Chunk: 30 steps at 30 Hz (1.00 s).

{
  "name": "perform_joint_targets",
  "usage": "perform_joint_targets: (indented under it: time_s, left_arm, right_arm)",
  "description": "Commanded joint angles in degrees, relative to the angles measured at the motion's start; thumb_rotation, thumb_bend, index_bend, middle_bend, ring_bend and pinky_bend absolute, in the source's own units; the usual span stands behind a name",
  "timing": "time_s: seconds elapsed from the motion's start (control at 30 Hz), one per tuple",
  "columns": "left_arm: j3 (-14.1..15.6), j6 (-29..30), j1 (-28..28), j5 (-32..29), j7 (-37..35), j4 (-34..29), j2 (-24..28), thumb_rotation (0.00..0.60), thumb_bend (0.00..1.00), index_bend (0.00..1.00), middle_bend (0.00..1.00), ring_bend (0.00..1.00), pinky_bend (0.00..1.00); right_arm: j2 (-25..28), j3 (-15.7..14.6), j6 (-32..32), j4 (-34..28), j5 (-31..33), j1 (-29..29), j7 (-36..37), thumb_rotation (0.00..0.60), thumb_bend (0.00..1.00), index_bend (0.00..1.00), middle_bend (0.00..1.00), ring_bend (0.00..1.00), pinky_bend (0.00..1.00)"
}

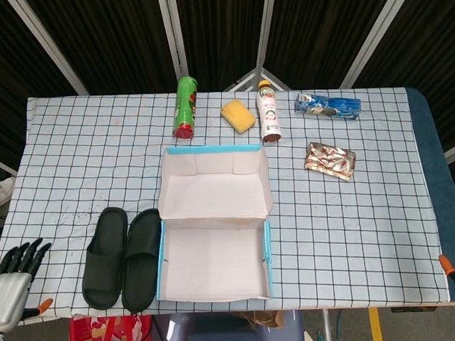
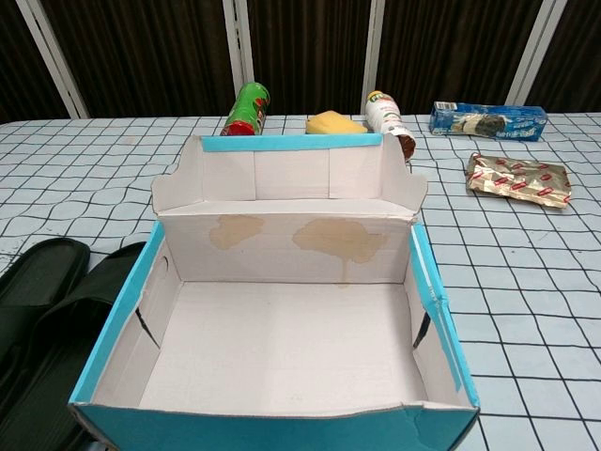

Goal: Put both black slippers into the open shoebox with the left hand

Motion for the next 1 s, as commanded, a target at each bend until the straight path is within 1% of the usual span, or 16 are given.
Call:
perform_joint_targets:
  time_s: [0.03,0.1,0.27,0.43,0.67,0.9,1.0]
  left_arm:
    - [-0.7,2.3,2.1,1.7,2.2,4.7,-6.7,0.6,0.19,0.0,0.04,0.0,0.0]
    - [-1.5,3.8,2.3,3.3,2.6,8.0,-10.2,0.6,0.19,0.0,0.05,0.0,0.0]
    - [-2.4,5.0,2.2,5.7,2.9,15.7,-16.9,0.6,0.19,0.0,0.06,0.0,0.0]
    - [-3.6,6.1,1.7,6.8,2.6,21.7,-22.1,0.6,0.19,0.0,0.06,0.0,0.0]
    - [-4.2,5.9,0.3,8.5,2.6,27.3,-26.0,0.6,0.19,0.0,0.06,0.0,0.0]
    - [-3.8,4.2,-0.4,8.4,3.1,30.0,-28.1,0.6,0.19,0.0,0.06,0.0,0.0]
    - [-2.9,3.3,-0.4,7.9,2.5,31.5,-28.9,0.6,0.19,0.0,0.05,0.0,0.0]
  right_arm:
    - [0.2,-0.1,0.1,0.0,-0.2,-0.1,0.5,0.6,0.31,0.09,0.1,0.13,0.04]
    - [0.2,-0.2,0.2,0.1,-0.3,-0.1,1.0,0.6,0.31,0.09,0.1,0.13,0.04]
    - [0.1,-0.4,-0.3,0.6,-0.1,0.0,2.2,0.6,0.31,0.09,0.1,0.13,0.04]
    - [0.1,-0.2,-0.7,1.0,0.4,0.2,2.9,0.6,0.31,0.09,0.1,0.13,0.04]
    - [0.1,-0.1,-1.7,1.6,1.2,0.5,3.8,0.6,0.31,0.09,0.1,0.13,0.04]
    - [0.1,-0.1,-2.0,1.7,1.5,0.6,4.1,0.6,0.31,0.09,0.1,0.13,0.04]
    - [0.1,-0.1,-2.1,1.6,1.4,0.7,3.8,0.6,0.31,0.09,0.1,0.13,0.04]
